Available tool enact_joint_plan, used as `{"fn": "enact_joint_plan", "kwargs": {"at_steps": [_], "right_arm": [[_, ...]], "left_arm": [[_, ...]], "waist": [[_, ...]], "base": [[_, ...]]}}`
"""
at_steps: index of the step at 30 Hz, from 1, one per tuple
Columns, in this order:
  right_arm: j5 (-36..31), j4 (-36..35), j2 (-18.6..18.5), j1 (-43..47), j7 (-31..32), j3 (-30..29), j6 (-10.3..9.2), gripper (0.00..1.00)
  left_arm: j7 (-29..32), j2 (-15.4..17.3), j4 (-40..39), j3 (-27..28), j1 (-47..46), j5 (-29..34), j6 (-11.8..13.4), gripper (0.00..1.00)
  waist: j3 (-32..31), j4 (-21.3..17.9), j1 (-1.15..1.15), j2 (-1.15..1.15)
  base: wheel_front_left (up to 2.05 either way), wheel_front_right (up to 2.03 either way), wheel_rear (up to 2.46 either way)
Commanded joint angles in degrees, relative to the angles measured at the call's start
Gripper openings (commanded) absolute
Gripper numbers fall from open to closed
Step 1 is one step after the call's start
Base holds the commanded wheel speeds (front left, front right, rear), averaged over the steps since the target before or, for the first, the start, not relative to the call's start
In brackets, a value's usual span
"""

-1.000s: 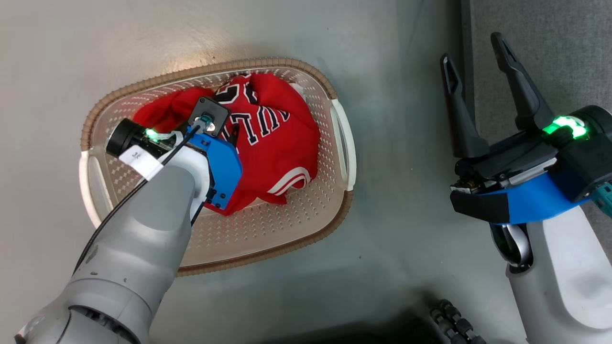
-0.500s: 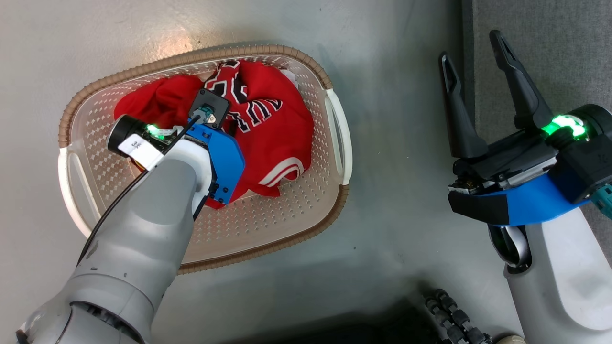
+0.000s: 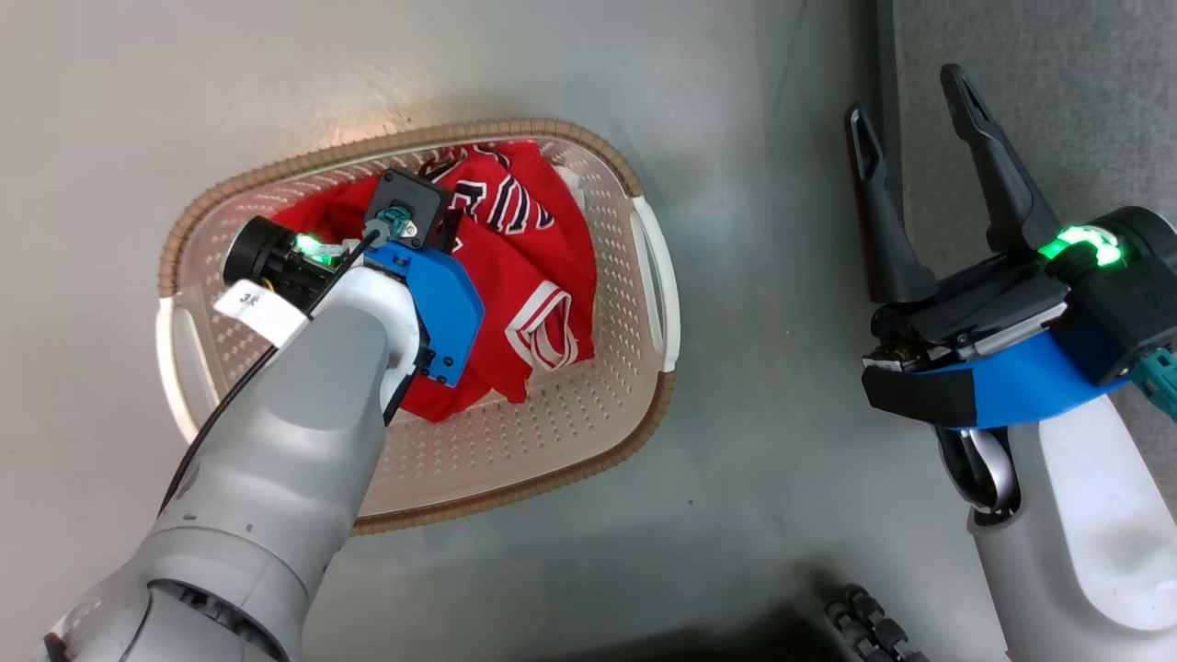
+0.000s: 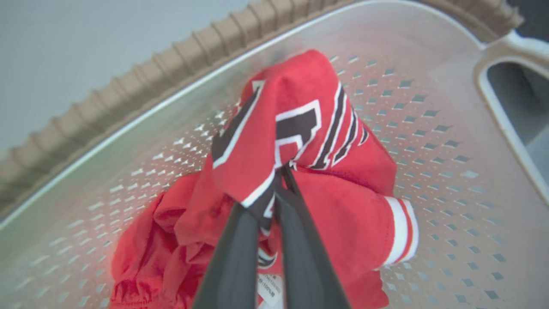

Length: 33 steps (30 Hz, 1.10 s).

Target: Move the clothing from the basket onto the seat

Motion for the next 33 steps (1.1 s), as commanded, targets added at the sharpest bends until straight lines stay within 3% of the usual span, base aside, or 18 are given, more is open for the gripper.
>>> {"fn": "enact_joint_plan", "kwargs": {"at_steps": [1, 20, 33], "right_arm": [[0.4, 0.1, 0.1, -0.4, -0.3, -0.2, 0.03, 1.00], [0.4, 5.5, 0.4, 4.0, -0.3, -0.2, 0.03, 1.00], [-0.1, 8.5, 0.8, 9.9, -0.3, -0.5, 0.03, 1.00]], "left_arm": [[-0.5, 0.1, -0.1, 0.0, -0.1, -0.4, 0.0, 0.00], [-7.3, -0.4, -9.2, -8.1, 9.5, -5.6, -0.4, 0.00], [-7.3, 2.4, -23.6, -1.0, 17.9, -4.1, -0.4, 0.00]], "waist": [[-1.3, 0.6, 0.00, 0.00], [-17.5, 4.1, 0.00, 0.00], [-30.9, 7.3, 0.00, 0.00]], "base": [[0.00, 0.00, 0.00], [0.00, 0.00, 0.00], [0.00, 0.00, 0.00]]}}
